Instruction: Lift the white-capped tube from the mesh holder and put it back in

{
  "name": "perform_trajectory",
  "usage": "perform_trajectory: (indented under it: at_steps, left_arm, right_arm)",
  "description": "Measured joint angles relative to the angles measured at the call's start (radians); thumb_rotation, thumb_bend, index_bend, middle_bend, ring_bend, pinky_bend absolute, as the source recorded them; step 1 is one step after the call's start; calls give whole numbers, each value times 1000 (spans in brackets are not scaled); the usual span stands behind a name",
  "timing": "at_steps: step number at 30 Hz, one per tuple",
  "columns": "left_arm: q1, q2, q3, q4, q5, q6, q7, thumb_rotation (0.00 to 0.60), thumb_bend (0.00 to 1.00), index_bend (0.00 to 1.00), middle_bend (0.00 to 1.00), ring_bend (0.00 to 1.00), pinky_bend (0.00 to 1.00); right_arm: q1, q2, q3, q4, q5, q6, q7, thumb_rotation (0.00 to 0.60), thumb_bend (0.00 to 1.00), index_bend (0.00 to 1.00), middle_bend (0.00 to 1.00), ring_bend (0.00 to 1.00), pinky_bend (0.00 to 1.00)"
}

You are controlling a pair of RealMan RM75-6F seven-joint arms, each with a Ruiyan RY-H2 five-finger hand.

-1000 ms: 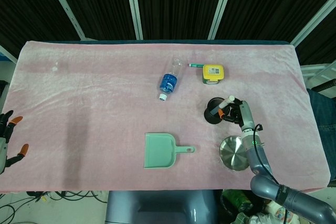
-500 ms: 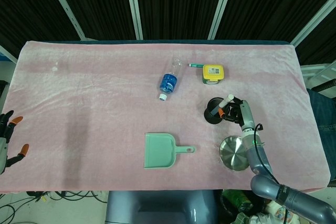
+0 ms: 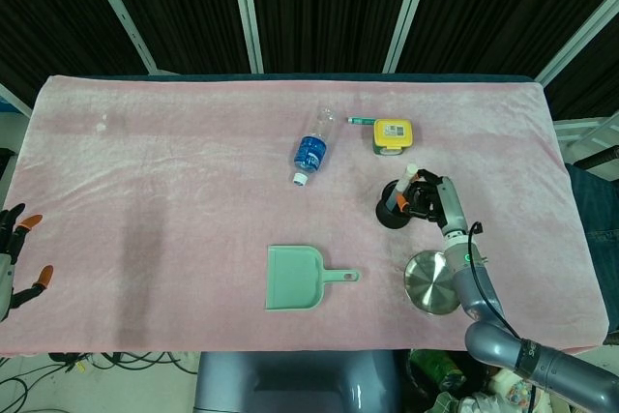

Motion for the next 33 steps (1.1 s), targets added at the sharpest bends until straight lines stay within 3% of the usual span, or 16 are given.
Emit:
perform_trajectory:
  at_steps: [16,24,29,33]
  left_arm:
    - [3,6,-1,-3,1,5,-19,600,321,150,25,0,0]
    - [12,16,0,-3,1,14,-44,600,321,151,24,0,0]
    - [17,20,0,-4,3,21,-50,600,321,152,24,0,0]
    - [20,20,1,-3,5,25,-50,600,322,152,24,0,0]
  right_arm:
    - [66,155,90,-270,72,6,-100,600,321,602,707,868,856]
    - [37,229,193,-395,40,-97,128,600,321,602,707,866,857]
    - [-14,252,263,-421,-56,-121,317,600,321,602,708,866,858]
    - [-53,261,283,-414,-162,-118,413,600,321,602,711,866,858]
